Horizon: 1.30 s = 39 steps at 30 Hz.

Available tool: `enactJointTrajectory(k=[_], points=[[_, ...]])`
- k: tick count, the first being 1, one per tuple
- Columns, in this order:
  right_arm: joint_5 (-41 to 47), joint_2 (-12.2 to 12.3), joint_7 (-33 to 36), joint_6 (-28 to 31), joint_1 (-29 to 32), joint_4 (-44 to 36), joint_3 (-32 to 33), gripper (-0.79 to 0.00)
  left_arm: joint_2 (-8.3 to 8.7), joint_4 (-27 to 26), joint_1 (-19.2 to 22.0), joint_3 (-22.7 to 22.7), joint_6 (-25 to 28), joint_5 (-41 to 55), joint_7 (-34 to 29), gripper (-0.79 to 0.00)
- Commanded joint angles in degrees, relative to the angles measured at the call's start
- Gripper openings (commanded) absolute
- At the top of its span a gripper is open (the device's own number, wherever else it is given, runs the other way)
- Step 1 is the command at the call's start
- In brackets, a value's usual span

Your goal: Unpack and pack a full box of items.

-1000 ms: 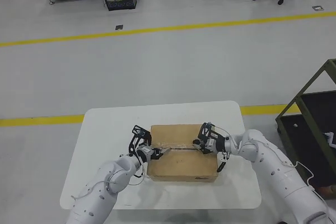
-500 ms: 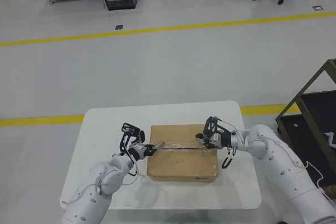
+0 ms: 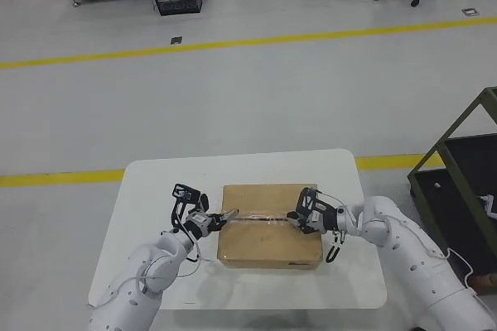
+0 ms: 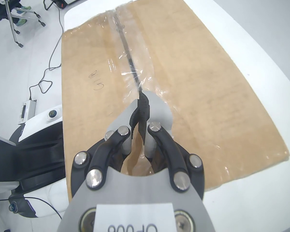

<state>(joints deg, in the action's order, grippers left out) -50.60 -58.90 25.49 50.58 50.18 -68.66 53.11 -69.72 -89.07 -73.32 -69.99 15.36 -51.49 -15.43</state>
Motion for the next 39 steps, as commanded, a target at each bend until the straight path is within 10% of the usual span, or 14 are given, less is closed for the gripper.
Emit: enactJointTrajectory(k=[1, 17, 30, 39], points=[[-0.1, -0.18, -0.1, 0.03, -0.42, 1.15, -0.39, -0.785, 0.03, -0.23, -0.22, -0.11, -0.09, -0.13, -0.07, 0.0], [-0.82, -0.9, -2.44, -0.16, -1.85, -6.38, -1.46, -0.785, 0.27, -2.36, -2.38, -2.21, -2.18, -0.81, 2.07, 0.0], [-4.03, -4.78, -6.32, -2.41, -6.73, 6.5, -9.09, -0.785, 0.65, -3.04, -4.32, -6.99, -4.9, 0.85, 4.26, 0.0], [-2.41, -2.1, -18.06, -8.81, -2.82, 4.48, 2.16, -0.785, 0.93, -3.94, -4.82, -9.32, -5.35, 1.07, 3.55, 0.0]])
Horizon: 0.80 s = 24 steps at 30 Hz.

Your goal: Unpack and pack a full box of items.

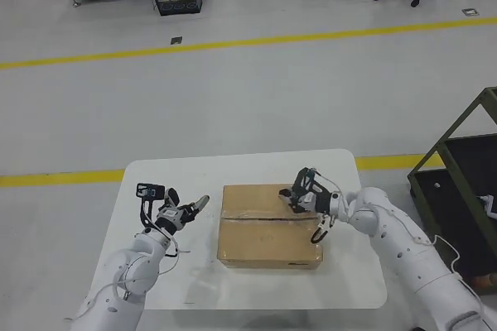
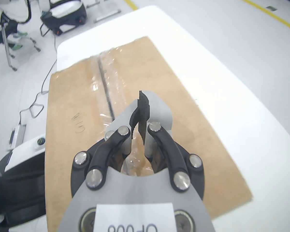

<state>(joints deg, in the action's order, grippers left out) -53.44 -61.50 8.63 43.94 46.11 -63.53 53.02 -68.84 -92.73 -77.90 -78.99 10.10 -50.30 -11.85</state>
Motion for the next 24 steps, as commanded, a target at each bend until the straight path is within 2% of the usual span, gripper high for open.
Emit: enactJointTrajectory(k=[1, 4, 9, 15, 19, 24], points=[[0.54, 1.07, -1.79, -4.45, 2.82, -1.87, 4.26, -0.785, 0.11, -0.63, -0.54, -0.7, -0.21, -0.23, -0.06, 0.0], [1.79, 2.82, -2.09, -10.88, 8.85, -7.13, 10.83, -0.785, 0.27, -1.56, -1.74, -2.14, -1.26, -0.57, 0.22, 0.0], [2.82, 5.54, 2.34, -22.24, 21.72, -19.78, 22.91, -0.785, 0.62, -4.03, -4.07, -5.0, -2.46, -0.53, -0.49, 0.0], [5.73, 7.09, 7.68, -32.62, 36.36, -34.46, 35.71, -0.785, 1.09, -9.52, -8.34, -8.69, -3.44, -0.65, -2.42, 0.0], [5.22, 7.34, 10.58, -35.13, 42.27, -40.96, 39.57, -0.785, 1.2, -12.37, -10.67, -10.1, -5.53, -2.62, -1.91, 0.0], [3.63, 7.36, 11.72, -34.95, 44.85, -42.49, 41.06, -0.785, 1.2, -14.47, -12.39, -10.04, -8.66, -8.37, 0.2, 0.0]])
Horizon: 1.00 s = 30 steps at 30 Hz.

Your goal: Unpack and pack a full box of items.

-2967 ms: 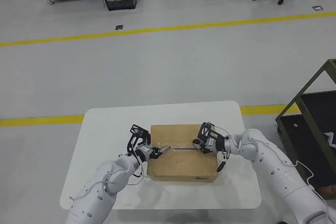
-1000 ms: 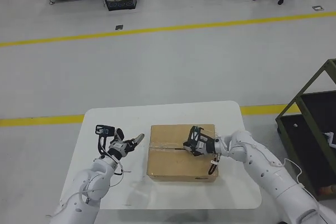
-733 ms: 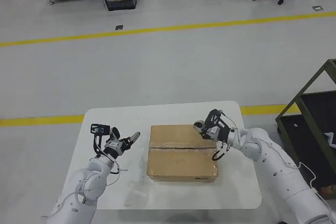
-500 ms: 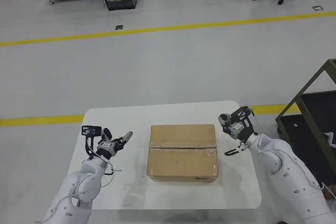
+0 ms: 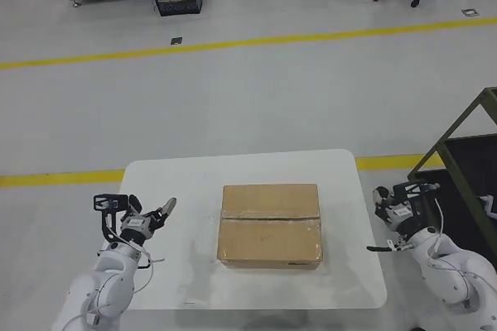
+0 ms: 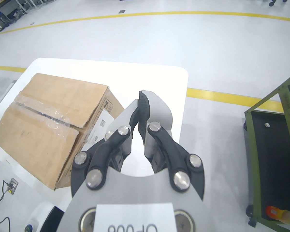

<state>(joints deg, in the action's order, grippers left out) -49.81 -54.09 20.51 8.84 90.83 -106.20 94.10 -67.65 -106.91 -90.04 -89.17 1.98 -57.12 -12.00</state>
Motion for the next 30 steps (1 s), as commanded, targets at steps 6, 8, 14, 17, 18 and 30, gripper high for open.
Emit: enactJointTrajectory(k=[6, 8, 14, 17, 18, 30], points=[[0.29, -0.19, -0.49, 2.74, -0.15, 1.96, -1.08, -0.67, -0.12, -1.05, -0.99, 1.01, -1.83, -3.44, 0.96, 0.0], [0.26, -0.21, -0.36, 3.19, -0.3, 2.27, -1.28, -0.529, -0.12, -1.04, -0.98, 1.01, -1.82, -3.35, 0.95, 0.0], [0.24, -0.2, -0.35, 3.12, -0.29, 2.23, -1.25, -0.197, -0.12, -1.02, -0.97, 0.99, -1.79, -3.32, 0.93, 0.0], [0.24, -0.2, -0.35, 3.12, -0.29, 2.22, -1.25, -0.082, -0.11, -1.02, -0.97, 0.99, -1.79, -3.32, 0.93, 0.0], [0.24, -0.2, -0.35, 3.12, -0.29, 2.22, -1.25, -0.064, -0.11, -1.02, -0.97, 0.99, -1.79, -3.32, 0.93, 0.0], [0.24, -0.2, -0.35, 3.12, -0.29, 2.22, -1.25, -0.039, -0.11, -1.02, -0.97, 0.99, -1.79, -3.32, 0.93, 0.0]])
